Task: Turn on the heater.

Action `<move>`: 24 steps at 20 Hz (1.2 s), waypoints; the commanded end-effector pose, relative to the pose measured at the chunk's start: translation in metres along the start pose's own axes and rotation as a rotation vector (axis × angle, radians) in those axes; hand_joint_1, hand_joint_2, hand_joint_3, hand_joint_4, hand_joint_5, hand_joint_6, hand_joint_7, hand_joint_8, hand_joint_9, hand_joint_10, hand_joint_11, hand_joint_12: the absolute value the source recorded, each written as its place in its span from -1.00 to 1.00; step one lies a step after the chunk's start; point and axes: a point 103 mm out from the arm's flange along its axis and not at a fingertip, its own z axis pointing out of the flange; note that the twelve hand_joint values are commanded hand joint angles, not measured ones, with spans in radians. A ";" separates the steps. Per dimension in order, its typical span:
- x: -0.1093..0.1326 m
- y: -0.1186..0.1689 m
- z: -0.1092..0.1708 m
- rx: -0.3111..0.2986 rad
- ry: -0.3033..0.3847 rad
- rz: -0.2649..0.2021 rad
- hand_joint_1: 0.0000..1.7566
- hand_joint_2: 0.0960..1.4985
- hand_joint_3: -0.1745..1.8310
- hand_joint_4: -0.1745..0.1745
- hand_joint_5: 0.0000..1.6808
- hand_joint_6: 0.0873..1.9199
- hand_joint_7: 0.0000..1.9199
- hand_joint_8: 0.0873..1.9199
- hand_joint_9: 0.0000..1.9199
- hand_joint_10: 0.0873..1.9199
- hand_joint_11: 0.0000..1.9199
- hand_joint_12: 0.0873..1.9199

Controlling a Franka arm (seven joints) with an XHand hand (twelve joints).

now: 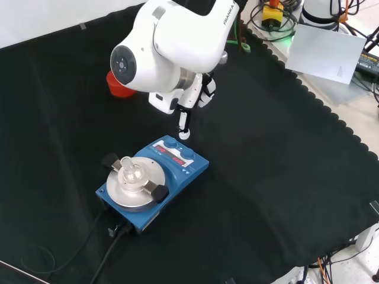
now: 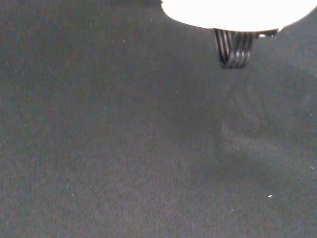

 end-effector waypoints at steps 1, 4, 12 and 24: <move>0.006 0.004 0.009 0.011 -0.015 -0.002 0.76 -0.40 0.40 -0.03 -0.58 -0.93 0.89 0.76 1.00 0.68 0.97 0.60; 0.008 0.008 0.013 0.015 -0.018 -0.006 0.76 -0.40 0.40 -0.03 -0.58 -0.93 0.89 0.76 1.00 0.68 0.97 0.60; 0.009 0.013 0.017 0.020 -0.018 -0.010 0.76 -0.40 0.41 -0.02 -0.58 -0.94 0.89 0.76 1.00 0.68 0.97 0.60; 0.007 0.021 0.023 0.037 -0.013 -0.014 0.76 -0.41 0.42 0.00 -0.58 -0.95 0.89 0.76 1.00 0.68 0.97 0.60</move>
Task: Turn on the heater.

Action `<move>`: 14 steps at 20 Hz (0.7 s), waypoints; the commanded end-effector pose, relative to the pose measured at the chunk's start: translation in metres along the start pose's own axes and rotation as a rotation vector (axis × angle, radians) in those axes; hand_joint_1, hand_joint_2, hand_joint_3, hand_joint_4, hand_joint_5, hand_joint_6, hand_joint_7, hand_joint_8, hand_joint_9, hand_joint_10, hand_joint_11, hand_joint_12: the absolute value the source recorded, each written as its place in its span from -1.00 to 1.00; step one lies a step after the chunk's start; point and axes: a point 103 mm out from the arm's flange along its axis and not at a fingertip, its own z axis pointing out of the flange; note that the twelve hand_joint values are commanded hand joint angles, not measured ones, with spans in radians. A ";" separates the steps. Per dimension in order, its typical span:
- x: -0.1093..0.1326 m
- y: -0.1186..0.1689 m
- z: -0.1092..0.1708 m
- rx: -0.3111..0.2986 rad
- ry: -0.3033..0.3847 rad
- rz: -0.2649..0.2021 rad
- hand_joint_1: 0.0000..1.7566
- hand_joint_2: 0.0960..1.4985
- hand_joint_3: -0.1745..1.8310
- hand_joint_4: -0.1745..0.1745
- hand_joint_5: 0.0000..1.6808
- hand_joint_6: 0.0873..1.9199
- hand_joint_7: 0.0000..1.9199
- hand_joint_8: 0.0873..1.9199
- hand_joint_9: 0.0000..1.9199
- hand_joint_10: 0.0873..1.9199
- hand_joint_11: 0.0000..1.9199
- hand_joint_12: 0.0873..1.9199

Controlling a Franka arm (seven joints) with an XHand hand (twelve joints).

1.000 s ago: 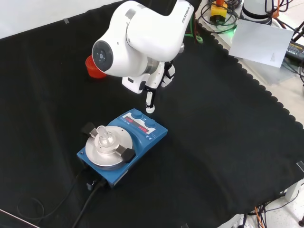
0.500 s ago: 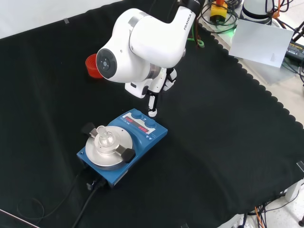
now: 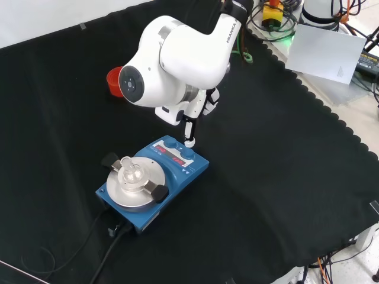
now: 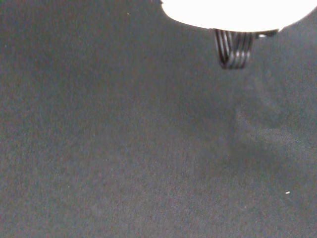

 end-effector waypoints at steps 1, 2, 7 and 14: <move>0.000 0.002 0.003 0.006 0.003 -0.004 0.76 -0.41 0.42 0.00 -0.59 -0.95 0.89 0.76 1.00 0.68 0.97 0.60; 0.000 0.003 0.004 0.006 0.004 -0.005 0.76 -0.41 0.42 0.00 -0.59 -0.96 0.89 0.76 1.00 0.68 0.97 0.60; 0.000 0.005 0.007 0.011 0.007 -0.008 0.76 -0.41 0.42 0.01 -0.59 -0.96 0.89 0.76 1.00 0.68 0.97 0.60; 0.001 0.010 0.007 0.014 0.013 -0.012 0.76 -0.41 0.42 0.01 -0.59 -0.97 0.89 0.76 1.00 0.68 0.97 0.60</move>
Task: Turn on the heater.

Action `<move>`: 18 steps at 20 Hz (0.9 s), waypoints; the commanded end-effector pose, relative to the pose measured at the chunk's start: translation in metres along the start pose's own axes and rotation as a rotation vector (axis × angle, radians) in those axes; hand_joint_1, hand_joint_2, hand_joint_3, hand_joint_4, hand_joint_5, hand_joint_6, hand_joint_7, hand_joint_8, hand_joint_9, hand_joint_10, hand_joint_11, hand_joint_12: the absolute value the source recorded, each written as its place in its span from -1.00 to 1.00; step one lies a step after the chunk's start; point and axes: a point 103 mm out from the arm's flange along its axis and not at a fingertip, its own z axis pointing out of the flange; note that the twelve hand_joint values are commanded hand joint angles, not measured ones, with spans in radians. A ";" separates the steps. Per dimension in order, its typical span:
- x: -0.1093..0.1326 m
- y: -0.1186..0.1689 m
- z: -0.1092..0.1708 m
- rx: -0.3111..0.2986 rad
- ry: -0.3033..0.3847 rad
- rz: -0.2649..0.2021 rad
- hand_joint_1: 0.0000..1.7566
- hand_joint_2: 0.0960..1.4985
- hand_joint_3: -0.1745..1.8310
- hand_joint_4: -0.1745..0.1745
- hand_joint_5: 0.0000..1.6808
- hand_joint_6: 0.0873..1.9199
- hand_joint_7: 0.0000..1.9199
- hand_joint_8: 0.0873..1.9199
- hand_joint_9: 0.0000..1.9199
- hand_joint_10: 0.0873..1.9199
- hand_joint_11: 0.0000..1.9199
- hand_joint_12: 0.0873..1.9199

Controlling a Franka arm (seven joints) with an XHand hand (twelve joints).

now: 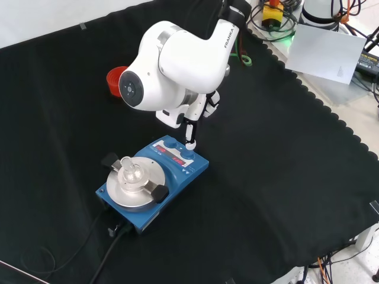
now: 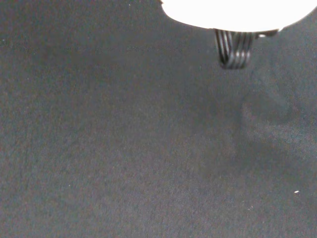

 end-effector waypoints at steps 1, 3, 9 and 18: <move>0.001 0.002 0.000 0.003 0.001 -0.001 0.76 -0.41 0.42 0.02 -0.59 -0.97 0.89 0.76 1.00 0.68 0.97 0.60; 0.001 0.002 0.000 0.004 0.000 0.001 0.76 -0.41 0.42 0.02 -0.59 -0.97 0.89 0.76 1.00 0.68 0.97 0.60; 0.002 0.004 0.000 0.008 0.003 0.004 0.76 -0.41 0.43 0.02 -0.59 -0.98 0.89 0.76 1.00 0.68 0.97 0.60; -0.002 0.009 0.005 0.011 0.011 0.001 0.77 -0.41 0.43 0.02 -0.59 -0.98 0.90 0.76 1.00 0.68 0.97 0.60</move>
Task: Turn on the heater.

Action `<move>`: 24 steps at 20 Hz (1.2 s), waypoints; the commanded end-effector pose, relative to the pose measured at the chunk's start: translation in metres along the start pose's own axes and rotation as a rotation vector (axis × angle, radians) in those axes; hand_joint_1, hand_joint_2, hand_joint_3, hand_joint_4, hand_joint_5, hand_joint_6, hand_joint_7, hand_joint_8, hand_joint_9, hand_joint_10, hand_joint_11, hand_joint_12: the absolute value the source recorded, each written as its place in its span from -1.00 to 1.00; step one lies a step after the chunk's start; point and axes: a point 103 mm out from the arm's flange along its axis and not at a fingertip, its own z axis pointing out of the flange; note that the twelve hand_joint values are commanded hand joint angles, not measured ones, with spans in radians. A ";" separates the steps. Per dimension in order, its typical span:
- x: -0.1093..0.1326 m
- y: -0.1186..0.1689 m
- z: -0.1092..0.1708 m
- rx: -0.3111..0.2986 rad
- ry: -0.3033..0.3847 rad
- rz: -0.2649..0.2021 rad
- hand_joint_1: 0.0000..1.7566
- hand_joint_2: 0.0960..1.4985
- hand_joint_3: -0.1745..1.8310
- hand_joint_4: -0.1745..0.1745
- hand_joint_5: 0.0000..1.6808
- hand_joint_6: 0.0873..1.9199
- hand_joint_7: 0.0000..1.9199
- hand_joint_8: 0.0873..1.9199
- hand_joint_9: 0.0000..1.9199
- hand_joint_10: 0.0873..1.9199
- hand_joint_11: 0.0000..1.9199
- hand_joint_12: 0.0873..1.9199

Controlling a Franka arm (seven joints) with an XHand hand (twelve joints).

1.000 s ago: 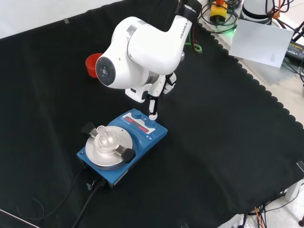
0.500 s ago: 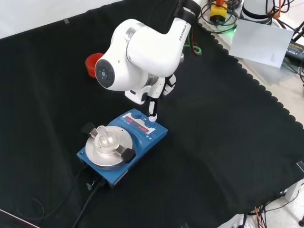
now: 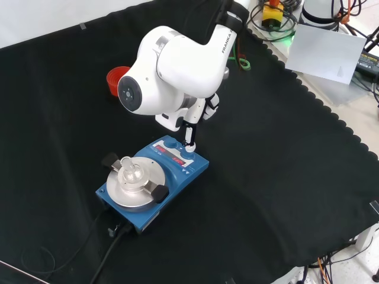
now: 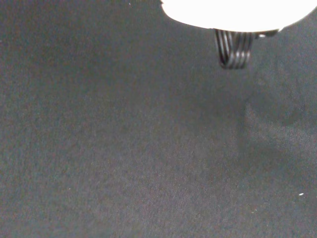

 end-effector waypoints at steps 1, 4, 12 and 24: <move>-0.002 0.002 0.003 -0.002 0.006 -0.001 0.77 -0.41 0.43 0.02 -0.59 -0.98 0.90 0.76 1.00 0.68 0.97 0.60; -0.002 0.003 0.003 -0.001 0.009 -0.001 0.77 -0.41 0.43 0.02 -0.59 -0.99 0.90 0.76 1.00 0.68 0.97 0.60; -0.001 0.000 -0.001 -0.001 0.011 -0.003 0.77 -0.41 0.43 0.02 -0.58 -0.99 0.90 0.76 1.00 0.68 0.97 0.60; -0.002 0.002 0.001 0.009 0.016 -0.001 0.77 -0.41 0.43 0.02 -0.57 -0.99 0.90 0.76 1.00 0.68 0.98 0.60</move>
